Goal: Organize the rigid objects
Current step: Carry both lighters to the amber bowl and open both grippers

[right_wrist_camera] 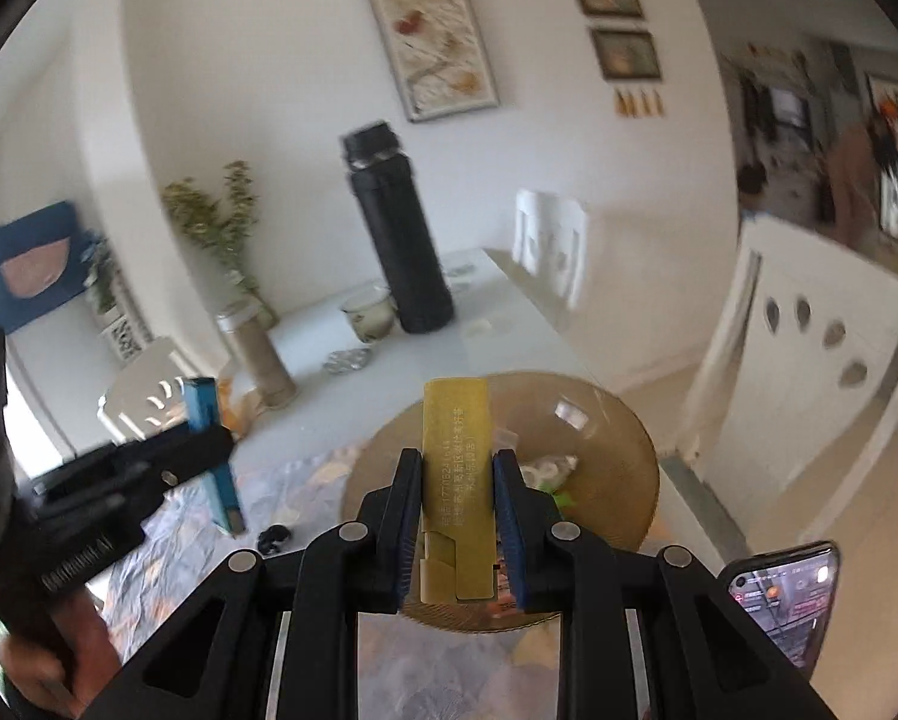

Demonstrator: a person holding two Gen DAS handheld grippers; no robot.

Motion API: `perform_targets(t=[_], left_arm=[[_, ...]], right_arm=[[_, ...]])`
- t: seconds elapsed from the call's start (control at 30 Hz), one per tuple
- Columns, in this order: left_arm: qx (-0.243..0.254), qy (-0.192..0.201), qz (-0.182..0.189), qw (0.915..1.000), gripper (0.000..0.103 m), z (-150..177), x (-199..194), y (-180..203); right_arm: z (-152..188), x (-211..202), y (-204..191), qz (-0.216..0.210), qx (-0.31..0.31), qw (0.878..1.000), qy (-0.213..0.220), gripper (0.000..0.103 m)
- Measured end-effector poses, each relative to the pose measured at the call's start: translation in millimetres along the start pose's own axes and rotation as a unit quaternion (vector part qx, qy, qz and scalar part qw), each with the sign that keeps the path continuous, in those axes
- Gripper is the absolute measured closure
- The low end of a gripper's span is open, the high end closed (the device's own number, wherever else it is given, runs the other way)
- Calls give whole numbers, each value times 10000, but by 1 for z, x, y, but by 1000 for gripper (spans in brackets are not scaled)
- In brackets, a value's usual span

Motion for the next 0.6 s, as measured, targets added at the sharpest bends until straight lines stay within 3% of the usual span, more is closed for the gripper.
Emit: perform_targets(t=[0.17,0.33,0.37,0.4,0.43,0.6], left_arm=[[-395,-457,304,9977,82,20,53,-6],[-511,-665,406,9957,81,28,73,-5],[-517,-667,391,9957,78,28,74,-4],[-539,-663,335,9958,65,27,72,-4],[-566,-636,321,9959,62,24,67,-5],[-498,-170,240,9983,62,9,10,-15]], right_arm=[[11,38,4,209,4,9989,-428,80],[13,66,12,379,58,9969,-694,80],[14,68,11,384,37,9966,-729,80],[15,69,10,368,6,9965,-751,80],[15,69,8,320,-27,9964,-790,80],[3,30,-4,142,-128,9994,-275,78]])
Point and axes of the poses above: each gripper's, at about its wrist camera, not at the fingertips, and x roughly the way its jaws point, y to its right, z to its underside, the point moved 3 cm from there along x, roughly the way its jaws point, and after that the axes turned 1 degree about x, right-handed, at the moved point
